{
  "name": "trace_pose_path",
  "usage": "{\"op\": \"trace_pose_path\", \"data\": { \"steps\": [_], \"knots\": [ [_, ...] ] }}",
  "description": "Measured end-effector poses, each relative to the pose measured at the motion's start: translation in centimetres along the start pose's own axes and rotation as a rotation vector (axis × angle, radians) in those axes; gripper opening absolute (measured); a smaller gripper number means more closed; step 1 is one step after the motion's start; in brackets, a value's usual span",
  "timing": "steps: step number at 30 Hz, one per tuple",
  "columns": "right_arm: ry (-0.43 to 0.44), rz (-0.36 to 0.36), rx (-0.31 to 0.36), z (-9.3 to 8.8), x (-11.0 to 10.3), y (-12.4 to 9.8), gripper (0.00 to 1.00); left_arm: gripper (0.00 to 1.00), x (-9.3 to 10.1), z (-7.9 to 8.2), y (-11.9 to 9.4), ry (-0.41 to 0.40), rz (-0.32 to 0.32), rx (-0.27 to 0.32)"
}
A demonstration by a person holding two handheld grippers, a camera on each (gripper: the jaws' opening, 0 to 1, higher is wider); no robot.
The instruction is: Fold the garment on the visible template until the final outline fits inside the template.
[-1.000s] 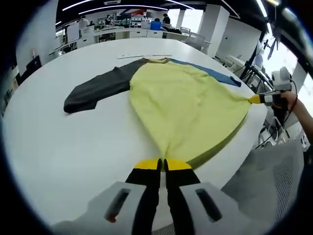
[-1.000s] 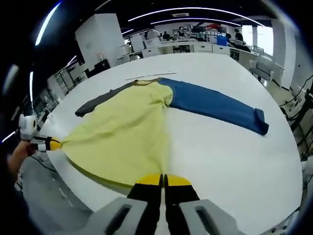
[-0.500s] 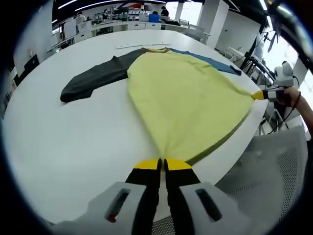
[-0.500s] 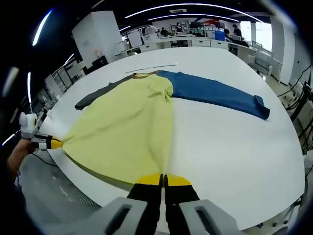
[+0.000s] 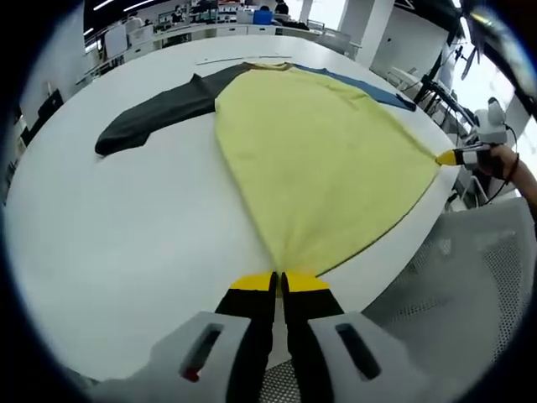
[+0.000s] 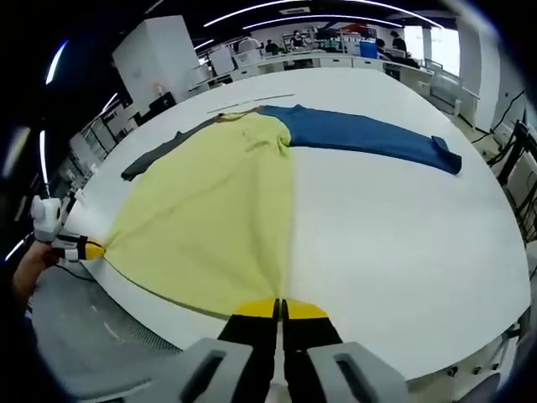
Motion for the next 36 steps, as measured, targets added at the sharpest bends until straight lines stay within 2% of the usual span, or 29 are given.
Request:
{"op": "trace_pose_path", "data": {
  "steps": [13,22,24,25,27,32,36],
  "knots": [
    [0.008,0.003,-0.014,-0.3,0.1,0.2,0.00,0.00,0.1,0.1,0.0,0.035,0.019,-0.009],
    [-0.008,0.016,-0.017,-0.3,0.2,0.3,0.00,0.03,0.2,0.0,-0.1,-0.006,0.008,0.012],
    [-0.015,0.014,-0.013,-0.2,0.3,0.2,0.01,0.10,0.3,0.1,-0.1,-0.022,-0.003,0.025],
    [-0.017,0.019,-0.010,-0.1,0.3,0.2,0.02,0.15,0.3,0.3,-0.1,-0.032,-0.010,0.052],
    [-0.013,0.028,-0.002,0.1,0.3,0.1,0.09,0.26,0.3,0.5,-0.2,-0.032,-0.010,0.071],
    [-0.040,0.045,0.021,0.9,0.0,-0.2,0.31,0.42,0.1,1.2,-0.6,-0.002,0.006,0.124],
    [-0.070,0.072,0.078,2.3,-0.4,-0.4,0.42,0.54,-0.1,2.1,-1.0,0.004,0.005,0.174]
  ]
}}
Point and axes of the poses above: the point that each gripper's makers call its tool centre point, and the gripper's own axes: y roughly forward along the fingers, x roughly to its right, z roughly out of its top, the point moved 3 cm from there along -y, roughly backward along the fingers, and after that the axes turned 9 degrees about y, right-handed, at the moved point
